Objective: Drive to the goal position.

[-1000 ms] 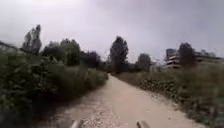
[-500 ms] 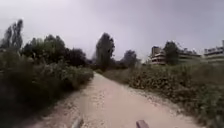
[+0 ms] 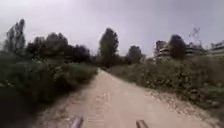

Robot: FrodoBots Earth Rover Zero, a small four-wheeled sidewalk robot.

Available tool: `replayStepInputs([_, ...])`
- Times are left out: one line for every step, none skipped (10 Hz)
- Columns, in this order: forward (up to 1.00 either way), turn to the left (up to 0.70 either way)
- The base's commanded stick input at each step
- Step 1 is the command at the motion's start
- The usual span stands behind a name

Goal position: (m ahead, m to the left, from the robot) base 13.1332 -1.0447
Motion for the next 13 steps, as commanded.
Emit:
replayStepInputs([0.85,0.00])
replayStepInputs([0.85,0.00])
replayStepInputs([0.85,0.00])
replayStepInputs([0.85,0.00])
replayStepInputs([0.85,0.00])
replayStepInputs([0.85,0.00])
replayStepInputs([0.85,0.00])
replayStepInputs([0.85,0.00])
replayStepInputs([0.85,0.00])
replayStepInputs([0.85,0.00])
replayStepInputs([0.85,0.00])
replayStepInputs([0.85,-0.19])
replayStepInputs([0.85,-0.34])
